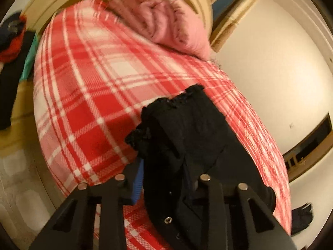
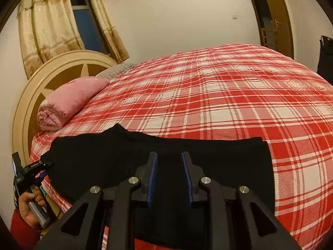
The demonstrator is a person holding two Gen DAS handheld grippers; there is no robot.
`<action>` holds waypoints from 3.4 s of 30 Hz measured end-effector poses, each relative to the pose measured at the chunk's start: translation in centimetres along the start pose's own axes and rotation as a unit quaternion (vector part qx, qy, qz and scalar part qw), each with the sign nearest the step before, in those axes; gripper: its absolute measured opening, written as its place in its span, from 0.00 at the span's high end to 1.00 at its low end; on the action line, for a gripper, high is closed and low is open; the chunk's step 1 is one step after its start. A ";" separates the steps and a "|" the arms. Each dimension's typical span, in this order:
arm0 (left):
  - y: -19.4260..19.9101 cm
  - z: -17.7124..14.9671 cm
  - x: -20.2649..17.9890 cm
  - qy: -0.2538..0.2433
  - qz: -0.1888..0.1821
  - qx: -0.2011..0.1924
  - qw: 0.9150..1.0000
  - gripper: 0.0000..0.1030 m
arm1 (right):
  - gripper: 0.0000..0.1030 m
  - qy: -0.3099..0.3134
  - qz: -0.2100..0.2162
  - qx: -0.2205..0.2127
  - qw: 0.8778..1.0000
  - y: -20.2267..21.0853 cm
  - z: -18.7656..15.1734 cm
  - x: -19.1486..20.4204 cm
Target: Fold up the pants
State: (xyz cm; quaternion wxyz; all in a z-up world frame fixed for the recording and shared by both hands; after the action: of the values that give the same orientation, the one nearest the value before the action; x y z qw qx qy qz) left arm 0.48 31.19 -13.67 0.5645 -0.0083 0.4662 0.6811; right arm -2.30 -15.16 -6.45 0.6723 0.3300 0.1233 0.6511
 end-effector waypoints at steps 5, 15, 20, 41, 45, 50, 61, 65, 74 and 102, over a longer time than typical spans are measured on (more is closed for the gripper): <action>2.3 1.2 -4.4 -0.059 -0.020 -0.029 0.998 0.74 | 0.76 -0.032 -0.024 -0.017 0.999 1.4 0.8 -3.0; 8.7 -5.2 -24.2 -0.287 -0.191 -0.051 0.937 0.78 | 0.76 -0.128 -0.076 -0.031 0.988 4.8 -0.1 -12.6; 10.0 -14.2 -31.7 -0.384 -0.266 -0.018 0.884 0.78 | 0.76 -0.167 -0.107 -0.047 0.979 7.3 -0.8 -16.9; 7.7 -34.7 -33.1 -0.658 -0.251 0.061 0.707 0.67 | 0.76 -0.195 -0.096 -0.041 0.975 7.4 -1.7 -19.1; 11.1 -32.9 -33.0 -0.662 -0.301 0.049 0.685 0.12 | 0.61 -0.195 -0.061 -0.042 0.978 7.5 -1.0 -17.8; 12.9 -25.6 -32.7 -0.613 -0.304 0.000 0.730 0.01 | 0.41 -0.155 0.009 -0.054 0.986 7.2 0.3 -13.6; 2.3 -14.7 -25.8 -0.443 -0.112 0.048 0.888 0.00 | 0.41 -0.082 -0.023 0.083 0.993 -1.3 -4.2 -9.2; 1.1 -13.8 -24.5 -0.416 -0.087 0.057 0.904 0.00 | 0.56 -0.020 -0.043 0.106 0.993 -1.8 -4.4 -7.7; -0.3 -12.0 -22.3 -0.344 -0.081 0.106 0.930 0.00 | 0.74 0.003 -0.022 0.073 0.997 2.6 -2.3 -5.9; -7.8 -15.6 -29.3 -0.434 -0.012 0.119 0.893 0.03 | 0.60 0.033 -0.027 0.046 0.998 -5.5 0.1 -8.4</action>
State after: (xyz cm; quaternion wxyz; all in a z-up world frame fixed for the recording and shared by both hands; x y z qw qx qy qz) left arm 9.13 -1.70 -11.62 0.7152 0.3500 0.2523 0.5498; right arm 1.09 -22.85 -11.94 0.6691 0.3352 0.1840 0.6372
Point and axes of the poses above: each gripper's, at about its wrist camera, not at the fingertips, and y roughly against the way its jaws point, x to its left, z to its top, the point moved 9 cm from there along -y, roughly the way its jaws point, and after that the axes turned 2 degrees about x, right-handed, at the moved point
